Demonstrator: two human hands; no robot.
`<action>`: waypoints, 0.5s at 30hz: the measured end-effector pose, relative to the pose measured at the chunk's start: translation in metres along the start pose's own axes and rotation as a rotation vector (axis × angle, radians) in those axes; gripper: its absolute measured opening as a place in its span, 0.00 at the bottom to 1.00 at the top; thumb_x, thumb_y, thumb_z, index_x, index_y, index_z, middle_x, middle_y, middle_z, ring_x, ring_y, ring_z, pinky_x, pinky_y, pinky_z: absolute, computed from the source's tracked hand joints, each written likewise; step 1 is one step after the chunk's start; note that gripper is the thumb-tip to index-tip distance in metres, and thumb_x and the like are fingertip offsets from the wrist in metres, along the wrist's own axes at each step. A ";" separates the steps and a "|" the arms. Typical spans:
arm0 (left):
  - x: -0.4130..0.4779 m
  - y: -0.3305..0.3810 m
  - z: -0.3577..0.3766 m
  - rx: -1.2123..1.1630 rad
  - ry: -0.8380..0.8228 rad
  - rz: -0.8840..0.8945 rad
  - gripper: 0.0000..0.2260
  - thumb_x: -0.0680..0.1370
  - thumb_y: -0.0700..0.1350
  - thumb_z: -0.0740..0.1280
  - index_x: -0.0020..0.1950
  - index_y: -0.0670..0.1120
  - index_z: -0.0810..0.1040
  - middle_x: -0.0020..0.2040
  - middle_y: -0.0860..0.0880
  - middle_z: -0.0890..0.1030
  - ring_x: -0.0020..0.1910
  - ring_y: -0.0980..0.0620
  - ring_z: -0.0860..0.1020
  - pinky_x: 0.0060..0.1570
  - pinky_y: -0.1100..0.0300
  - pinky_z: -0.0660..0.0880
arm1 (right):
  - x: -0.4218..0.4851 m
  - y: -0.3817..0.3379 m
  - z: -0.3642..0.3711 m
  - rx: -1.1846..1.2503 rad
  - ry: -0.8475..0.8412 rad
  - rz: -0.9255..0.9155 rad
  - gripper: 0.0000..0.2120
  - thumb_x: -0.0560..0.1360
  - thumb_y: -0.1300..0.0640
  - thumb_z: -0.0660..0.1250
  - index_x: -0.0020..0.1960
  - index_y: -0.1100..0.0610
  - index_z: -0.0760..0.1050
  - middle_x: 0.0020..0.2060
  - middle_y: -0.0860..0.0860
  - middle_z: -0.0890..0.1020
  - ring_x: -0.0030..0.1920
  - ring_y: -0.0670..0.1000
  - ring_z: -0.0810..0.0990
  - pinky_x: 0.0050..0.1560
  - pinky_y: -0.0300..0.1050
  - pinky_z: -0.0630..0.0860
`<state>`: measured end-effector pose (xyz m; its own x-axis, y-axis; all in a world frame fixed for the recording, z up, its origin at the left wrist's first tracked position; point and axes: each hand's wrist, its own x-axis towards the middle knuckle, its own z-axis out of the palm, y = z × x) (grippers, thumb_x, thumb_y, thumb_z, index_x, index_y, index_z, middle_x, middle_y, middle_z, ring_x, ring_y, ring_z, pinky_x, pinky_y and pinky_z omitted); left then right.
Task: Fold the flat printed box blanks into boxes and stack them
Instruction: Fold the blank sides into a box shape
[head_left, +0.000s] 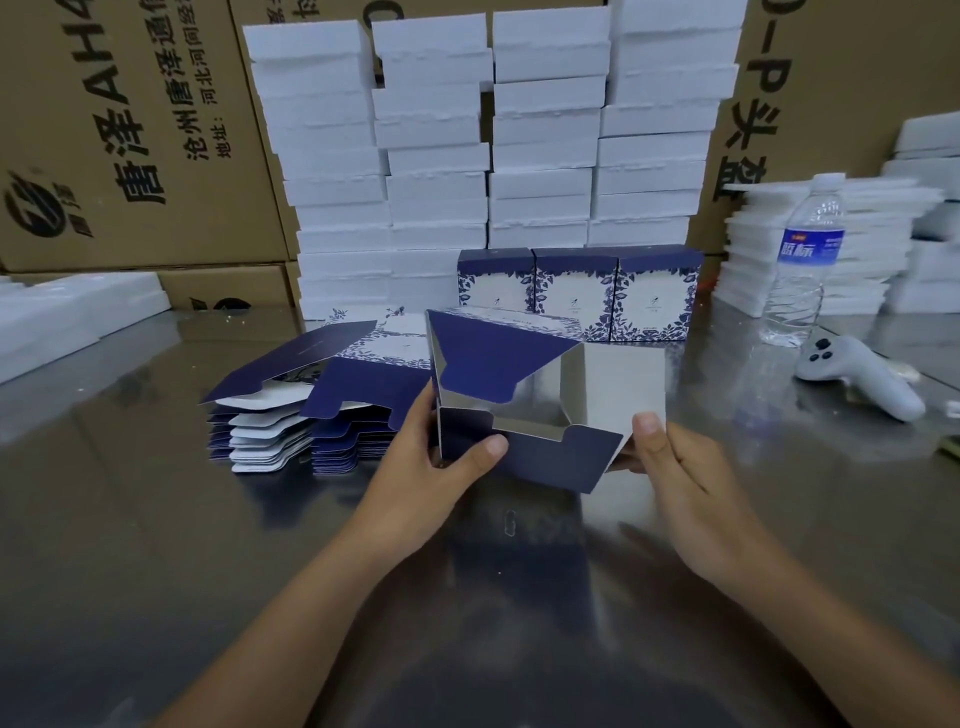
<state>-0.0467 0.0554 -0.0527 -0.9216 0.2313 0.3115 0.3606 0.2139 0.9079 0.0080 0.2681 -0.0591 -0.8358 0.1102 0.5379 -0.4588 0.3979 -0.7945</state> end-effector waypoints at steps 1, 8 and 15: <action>-0.001 0.001 0.000 0.027 0.009 0.002 0.31 0.59 0.67 0.67 0.59 0.60 0.69 0.47 0.73 0.77 0.44 0.71 0.76 0.44 0.77 0.72 | -0.001 -0.001 0.000 -0.045 -0.007 -0.018 0.23 0.78 0.41 0.50 0.40 0.50 0.80 0.40 0.42 0.85 0.43 0.42 0.82 0.48 0.40 0.76; -0.004 0.007 0.002 0.114 0.126 0.042 0.36 0.63 0.66 0.66 0.68 0.58 0.62 0.50 0.76 0.73 0.45 0.80 0.69 0.40 0.83 0.65 | -0.002 -0.004 0.005 -0.142 -0.033 -0.122 0.37 0.74 0.29 0.46 0.39 0.61 0.76 0.38 0.53 0.81 0.39 0.51 0.78 0.43 0.47 0.73; -0.001 0.010 0.003 -0.172 0.185 -0.099 0.12 0.79 0.42 0.64 0.62 0.45 0.75 0.52 0.49 0.80 0.38 0.56 0.83 0.36 0.64 0.80 | 0.001 -0.002 0.002 -0.059 0.156 -0.010 0.27 0.72 0.33 0.50 0.43 0.54 0.77 0.39 0.45 0.82 0.39 0.45 0.79 0.43 0.44 0.74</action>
<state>-0.0417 0.0605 -0.0446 -0.9675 0.0370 0.2502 0.2520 0.0588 0.9659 0.0075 0.2653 -0.0572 -0.7722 0.2443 0.5866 -0.4445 0.4521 -0.7734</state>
